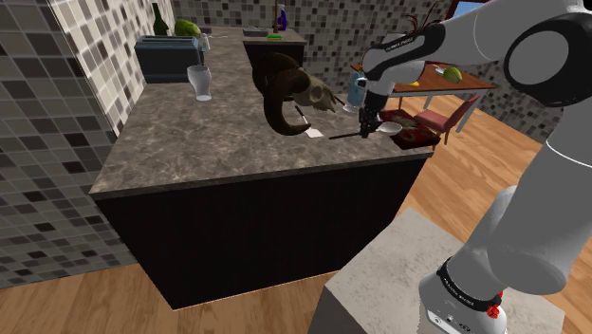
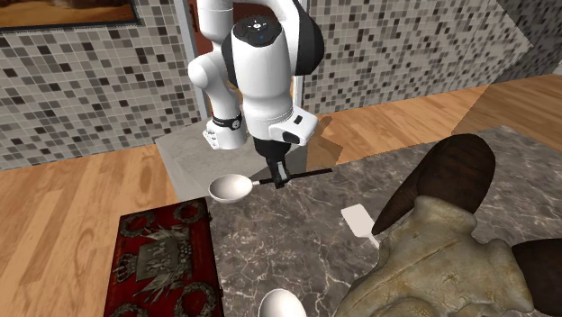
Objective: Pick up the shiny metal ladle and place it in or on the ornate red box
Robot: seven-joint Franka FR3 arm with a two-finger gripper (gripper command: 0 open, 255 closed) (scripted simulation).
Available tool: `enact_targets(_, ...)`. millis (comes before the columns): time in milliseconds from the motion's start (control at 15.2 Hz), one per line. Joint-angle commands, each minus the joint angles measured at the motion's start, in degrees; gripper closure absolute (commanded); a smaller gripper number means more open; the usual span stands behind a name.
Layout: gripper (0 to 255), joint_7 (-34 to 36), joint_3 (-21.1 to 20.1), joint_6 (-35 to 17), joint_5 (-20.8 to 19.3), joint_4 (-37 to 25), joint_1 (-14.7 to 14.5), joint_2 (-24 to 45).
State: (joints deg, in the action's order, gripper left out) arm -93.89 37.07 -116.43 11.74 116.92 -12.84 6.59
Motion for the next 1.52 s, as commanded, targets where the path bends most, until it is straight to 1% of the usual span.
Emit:
enact_targets(0, 255, 0.6, 0.1, 1.6, -0.6, -1.0, -0.1, -0.7)
enact_targets(660, 255, 2.9, 0.2, 8.5, -3.0, -5.9, -0.5, -3.7)
enact_targets(726, 255, 2.9, 0.2, 8.5, -3.0, -5.9, -0.5, -3.7)
enact_targets(1122, 255, -7.0, 3.7, 12.1, 0.7, -13.5, 5.3, 3.3)
enact_targets(1452, 255, -15.0, 5.2, 16.0, 4.9, -22.0, 12.0, 10.9)
